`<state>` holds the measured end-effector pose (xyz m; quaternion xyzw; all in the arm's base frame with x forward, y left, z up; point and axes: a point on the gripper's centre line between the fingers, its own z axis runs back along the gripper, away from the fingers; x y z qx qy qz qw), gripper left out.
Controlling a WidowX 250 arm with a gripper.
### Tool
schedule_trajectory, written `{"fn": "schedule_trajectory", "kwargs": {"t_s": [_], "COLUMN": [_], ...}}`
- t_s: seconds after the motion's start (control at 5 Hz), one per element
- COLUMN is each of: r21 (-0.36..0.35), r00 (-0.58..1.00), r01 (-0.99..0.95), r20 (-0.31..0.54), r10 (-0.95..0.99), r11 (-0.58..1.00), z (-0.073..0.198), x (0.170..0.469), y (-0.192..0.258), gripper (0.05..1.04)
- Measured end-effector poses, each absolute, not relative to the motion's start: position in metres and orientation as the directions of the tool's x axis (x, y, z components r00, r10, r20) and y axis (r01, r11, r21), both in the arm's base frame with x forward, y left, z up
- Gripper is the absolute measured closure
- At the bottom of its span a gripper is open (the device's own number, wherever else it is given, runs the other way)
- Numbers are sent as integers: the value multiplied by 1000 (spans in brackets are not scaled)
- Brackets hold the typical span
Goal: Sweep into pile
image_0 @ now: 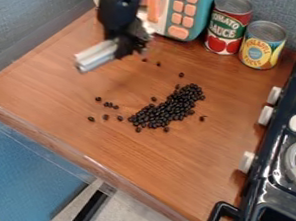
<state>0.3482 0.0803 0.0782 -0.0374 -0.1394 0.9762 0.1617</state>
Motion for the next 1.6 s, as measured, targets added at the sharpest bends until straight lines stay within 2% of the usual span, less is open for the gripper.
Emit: {"fn": "schedule_trajectory", "kwargs": {"t_s": [0.2, 0.4, 0.6, 0.8, 1.0, 1.2, 1.4, 1.6], "r21": [-314, -290, -198, -124, -31, -19, -27, -58], "r00": [-939, -941, -951, -961, -959, -951, -926, -861], "r01": [-320, -330, -308, -276, -279, -307, -378, -508], "r20": [-21, 31, 26, 14, -40, -37, -3, 36], "r10": [344, 336, 309, 276, 280, 308, 379, 507], "r11": [-894, -898, -930, -953, -960, -951, -925, -859], "z": [75, 54, 35, 22, 16, 15, 20, 42], "x": [359, 361, 354, 344, 339, 335, 334, 338], "y": [94, 109, 129, 147, 157, 159, 156, 147], "gripper": [704, 704, 704, 661, 355, 95, 74, 81]}}
